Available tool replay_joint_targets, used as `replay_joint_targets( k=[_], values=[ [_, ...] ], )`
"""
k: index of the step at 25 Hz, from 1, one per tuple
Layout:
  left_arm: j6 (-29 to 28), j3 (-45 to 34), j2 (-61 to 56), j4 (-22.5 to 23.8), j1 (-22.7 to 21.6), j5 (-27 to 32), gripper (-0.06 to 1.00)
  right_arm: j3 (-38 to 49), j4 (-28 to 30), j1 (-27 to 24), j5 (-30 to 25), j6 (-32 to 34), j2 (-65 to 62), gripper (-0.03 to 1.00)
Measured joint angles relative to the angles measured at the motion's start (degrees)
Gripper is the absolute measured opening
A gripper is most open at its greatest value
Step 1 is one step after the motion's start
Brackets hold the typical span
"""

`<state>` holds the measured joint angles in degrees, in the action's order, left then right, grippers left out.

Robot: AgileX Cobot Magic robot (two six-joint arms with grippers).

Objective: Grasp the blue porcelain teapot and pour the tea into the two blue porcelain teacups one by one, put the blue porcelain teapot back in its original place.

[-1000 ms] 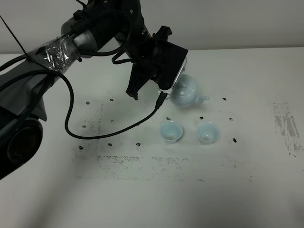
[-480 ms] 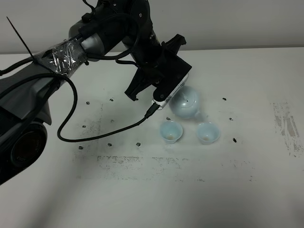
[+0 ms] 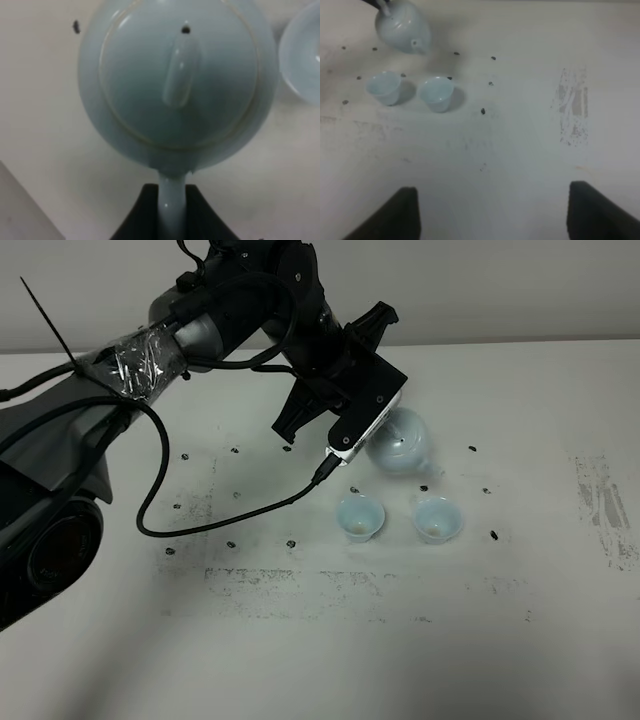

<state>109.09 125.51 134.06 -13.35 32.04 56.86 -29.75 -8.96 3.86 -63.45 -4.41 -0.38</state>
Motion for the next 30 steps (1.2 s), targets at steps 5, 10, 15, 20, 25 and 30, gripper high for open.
replay_joint_targets(
  k=[5, 10, 15, 20, 25, 30],
  values=[
    [-1.89, 0.0, 0.0, 0.35, 0.0, 1.23, 0.01, 0.0, 0.0, 0.0, 0.0, 0.0, 0.0, 0.59],
    [-2.32, 0.0, 0.0, -0.19, -0.92, 2.52, 0.01, 0.0, 0.0, 0.0, 0.0, 0.0, 0.0, 0.59],
    [-2.38, 0.0, 0.0, -3.33, -1.62, 2.66, 0.01, 0.0, 0.33, 0.0, 0.0, 1.06, 0.0, 0.59],
    [-2.09, 0.0, 0.0, -4.65, -1.89, 4.01, 0.01, 0.0, 0.46, 0.0, 0.0, 1.49, 0.0, 0.59],
    [-1.64, 0.0, 0.0, -3.56, -2.4, 3.93, 0.01, 0.0, 0.51, 0.0, 0.0, 1.49, 0.0, 0.59],
    [1.68, 0.0, 0.0, -3.24, -2.69, 2.47, 0.01, 0.0, 0.52, 0.0, 0.0, 1.49, 0.0, 0.59]
  ],
)
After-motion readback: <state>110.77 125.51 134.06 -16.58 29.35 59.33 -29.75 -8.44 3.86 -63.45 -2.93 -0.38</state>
